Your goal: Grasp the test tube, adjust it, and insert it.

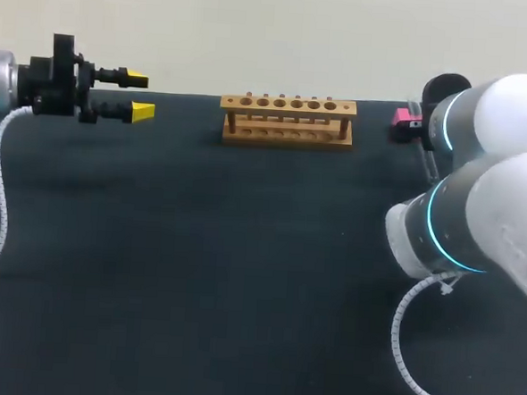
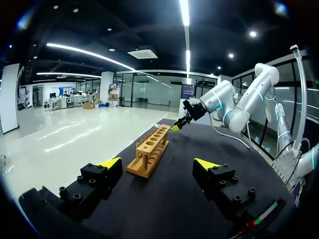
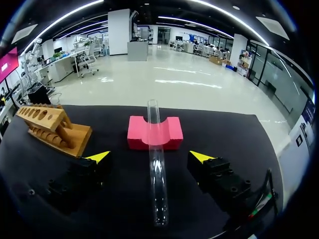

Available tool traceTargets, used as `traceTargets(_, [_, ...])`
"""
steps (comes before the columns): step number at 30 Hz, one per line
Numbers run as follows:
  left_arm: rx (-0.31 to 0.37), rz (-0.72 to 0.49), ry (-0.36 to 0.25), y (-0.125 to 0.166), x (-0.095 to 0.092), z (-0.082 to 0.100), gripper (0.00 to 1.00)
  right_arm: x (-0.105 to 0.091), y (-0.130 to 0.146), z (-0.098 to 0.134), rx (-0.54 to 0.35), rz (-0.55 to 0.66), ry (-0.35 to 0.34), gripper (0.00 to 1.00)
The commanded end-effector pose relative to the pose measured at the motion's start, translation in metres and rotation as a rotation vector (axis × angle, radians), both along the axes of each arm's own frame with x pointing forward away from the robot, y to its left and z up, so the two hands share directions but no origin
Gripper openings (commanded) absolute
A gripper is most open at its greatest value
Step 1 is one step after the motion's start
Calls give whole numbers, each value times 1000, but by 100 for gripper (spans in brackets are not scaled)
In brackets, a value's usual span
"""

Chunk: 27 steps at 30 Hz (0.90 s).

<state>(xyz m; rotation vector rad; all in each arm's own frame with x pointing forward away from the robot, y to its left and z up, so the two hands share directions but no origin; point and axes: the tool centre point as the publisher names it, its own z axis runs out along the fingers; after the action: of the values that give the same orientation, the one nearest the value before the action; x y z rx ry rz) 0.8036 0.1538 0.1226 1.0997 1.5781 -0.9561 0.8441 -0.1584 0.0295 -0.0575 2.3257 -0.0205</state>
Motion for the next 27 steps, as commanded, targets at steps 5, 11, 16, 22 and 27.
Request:
traceTargets(5, [-2,6,-6,0,-2,-1,100,11,-11,-9,43,39,18,100])
traceTargets(11, [-2,6,-6,0,-2,-1,100,14,-11,-15,45,56,31,100])
traceTargets(16, [-2,6,-6,0,-2,-1,100,13,-8,-19,46,61,42,100])
traceTargets(22, [-2,6,-6,0,-2,-1,100,15,-4,-25,44,68,57,100])
traceTargets(27, [-2,6,-6,0,-2,-1,100,17,-2,-30,43,73,67,100])
